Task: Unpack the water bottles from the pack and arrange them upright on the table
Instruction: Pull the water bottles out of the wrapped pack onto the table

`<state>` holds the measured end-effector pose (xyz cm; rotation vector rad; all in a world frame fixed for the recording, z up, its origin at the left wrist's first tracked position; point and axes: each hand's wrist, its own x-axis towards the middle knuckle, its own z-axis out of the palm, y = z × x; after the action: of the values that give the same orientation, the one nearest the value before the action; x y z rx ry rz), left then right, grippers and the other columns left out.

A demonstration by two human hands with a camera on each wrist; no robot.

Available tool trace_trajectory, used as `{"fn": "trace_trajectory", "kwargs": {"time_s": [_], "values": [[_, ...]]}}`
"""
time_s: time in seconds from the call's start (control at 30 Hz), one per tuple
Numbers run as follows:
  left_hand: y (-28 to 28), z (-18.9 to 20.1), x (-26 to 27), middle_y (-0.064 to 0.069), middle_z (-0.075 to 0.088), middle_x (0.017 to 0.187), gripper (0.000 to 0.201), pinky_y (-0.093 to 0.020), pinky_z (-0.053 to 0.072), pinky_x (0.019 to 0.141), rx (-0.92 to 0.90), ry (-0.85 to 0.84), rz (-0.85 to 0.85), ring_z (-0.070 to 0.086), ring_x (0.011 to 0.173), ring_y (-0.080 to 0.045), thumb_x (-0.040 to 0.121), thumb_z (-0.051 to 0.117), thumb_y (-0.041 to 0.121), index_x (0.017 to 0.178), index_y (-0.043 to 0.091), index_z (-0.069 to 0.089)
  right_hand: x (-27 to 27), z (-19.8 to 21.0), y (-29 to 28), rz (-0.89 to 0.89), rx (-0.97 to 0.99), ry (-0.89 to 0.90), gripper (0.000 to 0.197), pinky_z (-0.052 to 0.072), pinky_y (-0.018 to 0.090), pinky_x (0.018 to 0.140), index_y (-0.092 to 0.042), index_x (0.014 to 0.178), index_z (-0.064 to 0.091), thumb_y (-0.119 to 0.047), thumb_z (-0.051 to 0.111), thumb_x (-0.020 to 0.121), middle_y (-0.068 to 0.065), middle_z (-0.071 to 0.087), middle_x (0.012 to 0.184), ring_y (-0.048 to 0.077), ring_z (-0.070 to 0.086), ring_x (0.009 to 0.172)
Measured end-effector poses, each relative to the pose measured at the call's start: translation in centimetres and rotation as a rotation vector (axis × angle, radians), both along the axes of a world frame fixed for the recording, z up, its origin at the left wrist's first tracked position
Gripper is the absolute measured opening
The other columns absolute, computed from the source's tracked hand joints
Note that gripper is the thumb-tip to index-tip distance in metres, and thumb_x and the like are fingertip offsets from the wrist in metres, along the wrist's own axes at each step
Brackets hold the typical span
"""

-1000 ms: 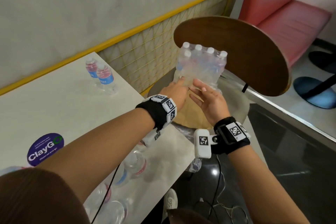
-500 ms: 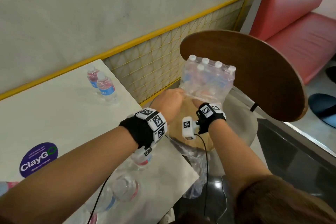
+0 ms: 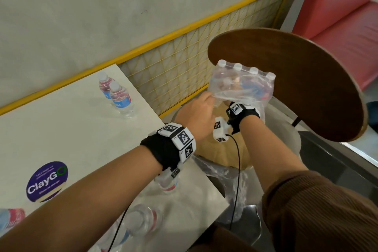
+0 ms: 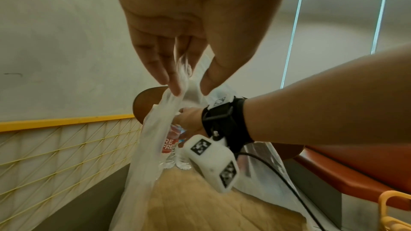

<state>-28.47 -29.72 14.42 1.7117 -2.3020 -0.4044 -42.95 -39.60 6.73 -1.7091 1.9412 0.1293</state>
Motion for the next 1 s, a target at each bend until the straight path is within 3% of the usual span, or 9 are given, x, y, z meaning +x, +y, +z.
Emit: {"fn": "trace_trajectory", "kwargs": {"time_s": [0.13, 0.2, 0.27, 0.37, 0.43, 0.53, 0.6, 0.77, 1.0], "values": [[-0.3, -0.4, 0.7, 0.003, 0.026, 0.151, 0.054, -0.034, 0.047, 0.092, 0.038, -0.004, 0.004, 0.051, 0.121, -0.021, 0.09, 0.057, 0.016, 0.14, 0.012, 0.036, 1.4, -0.9, 1.2, -0.162, -0.026, -0.362, 0.05, 0.029, 0.034, 0.11, -0.012, 0.142, 0.041, -0.038, 0.034, 0.1, 0.011, 0.041, 0.147, 0.027, 0.038, 0.135], [-0.7, -0.6, 1.3, 0.004, 0.025, 0.151, 0.053, -0.038, 0.05, 0.089, 0.074, -0.035, 0.002, 0.056, 0.113, -0.023, 0.089, 0.055, 0.009, 0.139, 0.011, 0.037, 2.0, -0.5, 3.1, -0.215, -0.122, -0.473, 0.05, 0.028, 0.031, 0.107, -0.014, 0.138, 0.047, -0.043, 0.032, 0.1, 0.008, 0.046, 0.143, 0.025, 0.042, 0.132], [-1.1, -0.7, 1.8, 0.006, 0.029, 0.148, 0.051, -0.043, 0.052, 0.084, 0.094, -0.081, -0.015, 0.061, 0.101, -0.027, 0.088, 0.053, 0.002, 0.136, 0.012, 0.041, 1.9, 0.3, 6.2, -0.204, -0.189, -0.499, 0.04, 0.034, 0.027, 0.099, -0.013, 0.129, 0.054, -0.036, 0.039, 0.101, 0.009, 0.056, 0.133, 0.024, 0.05, 0.123], [-1.8, -1.2, 2.3, 0.006, 0.036, 0.143, 0.045, -0.044, 0.054, 0.08, 0.078, -0.117, -0.014, 0.063, 0.095, -0.028, 0.085, 0.053, 0.001, 0.128, 0.014, 0.048, 1.5, 1.6, 10.4, -0.042, -0.35, -0.487, 0.023, 0.04, 0.02, 0.083, -0.018, 0.118, 0.056, -0.022, 0.053, 0.095, 0.003, 0.065, 0.112, 0.017, 0.061, 0.102], [-2.1, -1.6, 2.5, 0.006, 0.042, 0.138, 0.04, -0.044, 0.055, 0.078, 0.057, -0.103, -0.035, 0.064, 0.093, -0.028, 0.083, 0.055, 0.001, 0.121, 0.014, 0.054, 1.5, 2.7, 13.0, 0.113, -0.351, -0.477, 0.026, 0.04, 0.012, 0.073, -0.02, 0.117, 0.052, -0.016, 0.058, 0.092, 0.0, 0.064, 0.104, 0.009, 0.061, 0.087], [-2.0, -1.8, 2.6, 0.007, 0.043, 0.138, 0.042, -0.044, 0.055, 0.081, 0.065, -0.128, -0.067, 0.064, 0.098, -0.028, 0.083, 0.053, 0.0, 0.123, 0.015, 0.054, 1.6, 4.4, 16.7, 0.366, -0.264, -0.377, 0.03, 0.039, 0.017, 0.066, -0.023, 0.118, 0.05, -0.019, 0.061, 0.09, 0.002, 0.066, 0.103, 0.003, 0.054, 0.069], [-1.6, -1.7, 2.5, 0.007, 0.037, 0.145, 0.051, -0.044, 0.053, 0.086, 0.083, -0.159, -0.072, 0.06, 0.108, -0.027, 0.084, 0.049, -0.004, 0.131, 0.015, 0.048, 1.8, 5.3, 18.8, 0.479, -0.182, -0.388, 0.032, 0.038, 0.01, 0.064, -0.024, 0.119, 0.05, -0.019, 0.061, 0.09, -0.006, 0.063, 0.111, -0.009, 0.046, 0.063], [-1.0, -1.0, 2.7, 0.004, 0.033, 0.149, 0.052, -0.04, 0.051, 0.089, 0.059, -0.11, -0.092, 0.06, 0.109, -0.028, 0.087, 0.046, -0.005, 0.136, 0.011, 0.043, 2.6, 6.0, 23.3, 0.665, -0.078, -0.45, 0.032, 0.046, 0.02, 0.077, -0.025, 0.121, 0.049, -0.022, 0.06, 0.091, -0.007, 0.062, 0.112, 0.005, 0.056, 0.083], [-0.5, -0.7, 3.0, 0.001, 0.032, 0.151, 0.052, -0.036, 0.049, 0.093, 0.031, -0.117, -0.132, 0.057, 0.116, -0.025, 0.088, 0.046, -0.002, 0.139, 0.01, 0.042, 5.7, 2.3, 26.6, 0.833, 0.051, -0.494, 0.033, 0.048, 0.037, 0.087, -0.025, 0.118, 0.048, -0.019, 0.06, 0.088, -0.003, 0.061, 0.117, 0.022, 0.058, 0.104]]}}
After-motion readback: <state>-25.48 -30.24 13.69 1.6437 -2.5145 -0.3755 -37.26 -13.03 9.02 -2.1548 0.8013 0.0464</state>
